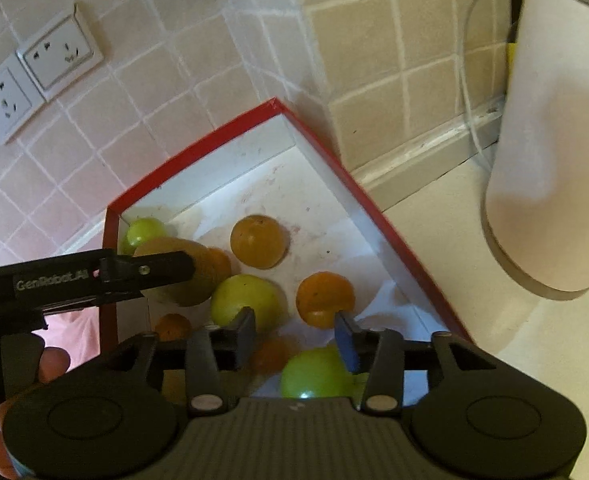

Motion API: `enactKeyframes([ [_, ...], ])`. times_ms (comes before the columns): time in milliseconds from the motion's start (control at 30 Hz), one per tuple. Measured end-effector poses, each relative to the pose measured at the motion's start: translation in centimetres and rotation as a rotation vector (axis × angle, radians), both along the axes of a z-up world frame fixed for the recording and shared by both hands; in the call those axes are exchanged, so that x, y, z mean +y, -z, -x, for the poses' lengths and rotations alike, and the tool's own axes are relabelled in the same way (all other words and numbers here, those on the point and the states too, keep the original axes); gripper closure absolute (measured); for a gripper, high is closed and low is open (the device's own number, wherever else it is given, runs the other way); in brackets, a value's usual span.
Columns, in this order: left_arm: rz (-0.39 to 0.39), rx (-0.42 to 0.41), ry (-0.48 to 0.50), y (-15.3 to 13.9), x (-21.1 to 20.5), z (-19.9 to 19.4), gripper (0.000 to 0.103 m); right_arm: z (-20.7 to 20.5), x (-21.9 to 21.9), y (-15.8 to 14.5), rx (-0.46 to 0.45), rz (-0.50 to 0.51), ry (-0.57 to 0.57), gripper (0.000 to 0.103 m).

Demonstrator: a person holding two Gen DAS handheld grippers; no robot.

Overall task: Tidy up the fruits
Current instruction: 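Open both tools to release kiwi and tangerine into the box, then move both open tools back over the last fruit on the cloth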

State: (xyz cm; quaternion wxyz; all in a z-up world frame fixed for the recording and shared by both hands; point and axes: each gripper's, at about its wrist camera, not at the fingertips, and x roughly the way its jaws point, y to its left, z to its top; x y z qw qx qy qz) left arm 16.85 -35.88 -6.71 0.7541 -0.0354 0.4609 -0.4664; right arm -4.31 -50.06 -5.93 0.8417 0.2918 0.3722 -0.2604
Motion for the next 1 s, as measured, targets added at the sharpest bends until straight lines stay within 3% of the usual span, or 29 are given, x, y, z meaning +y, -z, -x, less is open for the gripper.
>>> enactKeyframes([
  [267, 0.069, -0.050, -0.018, -3.2, 2.9, 0.7, 0.021, 1.8, 0.8, -2.8, -0.050, 0.034, 0.023, 0.048],
  [567, 0.144, -0.134, -0.084, -7.3, 10.4, 1.8, 0.021, 1.8, 4.3, -6.4, -0.129, 0.058, -0.018, 0.047],
  [1000, 0.204, -0.287, -0.303, -12.5, 28.5, 3.0, 0.021, -3.2, 14.9, -11.3, -0.239, 0.106, -0.209, 0.031],
])
